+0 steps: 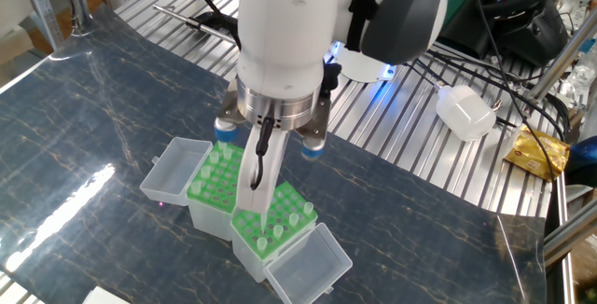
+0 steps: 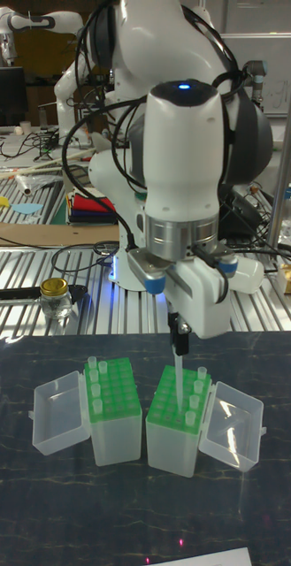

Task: Transfer all large pipette tips from one holder to another

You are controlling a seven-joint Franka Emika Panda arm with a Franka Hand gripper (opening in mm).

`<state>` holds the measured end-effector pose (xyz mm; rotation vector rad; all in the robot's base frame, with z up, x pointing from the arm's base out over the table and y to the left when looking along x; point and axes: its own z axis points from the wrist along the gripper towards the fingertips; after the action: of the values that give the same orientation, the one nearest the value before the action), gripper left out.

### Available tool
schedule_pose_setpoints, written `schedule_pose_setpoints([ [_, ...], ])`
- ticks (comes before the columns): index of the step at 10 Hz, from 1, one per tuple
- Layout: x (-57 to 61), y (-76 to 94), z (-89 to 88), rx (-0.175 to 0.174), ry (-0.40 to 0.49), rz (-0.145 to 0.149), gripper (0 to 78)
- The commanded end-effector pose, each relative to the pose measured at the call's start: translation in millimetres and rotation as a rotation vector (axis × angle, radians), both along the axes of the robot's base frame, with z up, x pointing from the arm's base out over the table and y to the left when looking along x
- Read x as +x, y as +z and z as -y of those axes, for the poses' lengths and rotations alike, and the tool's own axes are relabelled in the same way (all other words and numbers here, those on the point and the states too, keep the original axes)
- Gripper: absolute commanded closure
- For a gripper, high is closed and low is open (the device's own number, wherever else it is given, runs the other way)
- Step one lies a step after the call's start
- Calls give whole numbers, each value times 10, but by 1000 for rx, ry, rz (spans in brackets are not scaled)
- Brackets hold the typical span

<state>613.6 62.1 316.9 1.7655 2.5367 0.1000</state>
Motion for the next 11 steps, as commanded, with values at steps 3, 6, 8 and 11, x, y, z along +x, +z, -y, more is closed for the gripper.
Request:
schedule_pose_setpoints([
  [3, 45, -126, -77, -17, -38, 1, 764],
  [6, 45, -131, -80, -3, -43, 0, 2],
  [8, 45, -131, -80, -3, -43, 0, 2],
  [11, 45, -131, -80, -3, -43, 0, 2],
])
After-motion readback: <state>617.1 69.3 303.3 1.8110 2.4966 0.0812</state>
